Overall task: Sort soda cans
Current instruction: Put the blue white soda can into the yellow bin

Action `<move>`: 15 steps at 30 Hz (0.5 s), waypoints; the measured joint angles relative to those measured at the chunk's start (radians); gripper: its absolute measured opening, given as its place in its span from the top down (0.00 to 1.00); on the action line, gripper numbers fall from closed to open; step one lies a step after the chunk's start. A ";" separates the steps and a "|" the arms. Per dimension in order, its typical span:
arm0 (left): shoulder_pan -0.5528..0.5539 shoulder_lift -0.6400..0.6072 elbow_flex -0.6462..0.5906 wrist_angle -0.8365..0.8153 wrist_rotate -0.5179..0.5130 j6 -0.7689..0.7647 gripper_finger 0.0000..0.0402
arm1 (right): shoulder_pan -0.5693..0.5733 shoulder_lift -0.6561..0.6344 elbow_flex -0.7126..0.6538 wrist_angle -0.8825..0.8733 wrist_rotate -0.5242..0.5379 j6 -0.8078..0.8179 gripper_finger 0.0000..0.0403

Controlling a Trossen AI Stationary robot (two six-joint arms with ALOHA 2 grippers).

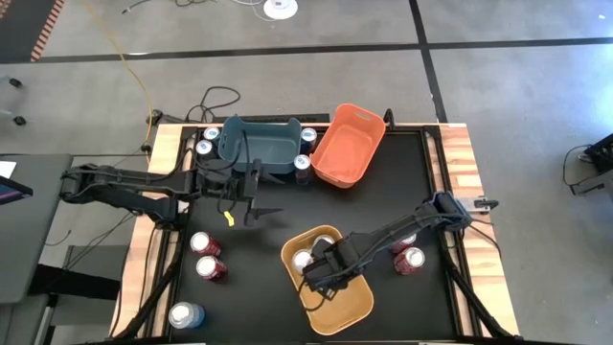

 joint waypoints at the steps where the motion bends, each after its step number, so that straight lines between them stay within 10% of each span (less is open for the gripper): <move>1: 0.000 0.000 0.000 -0.004 0.000 0.000 0.13 | 0.000 0.000 -0.001 -0.001 0.000 -0.008 0.24; 15: 0.000 0.000 0.000 -0.013 0.000 0.009 0.13 | -0.004 0.000 -0.003 -0.021 0.017 -0.102 0.22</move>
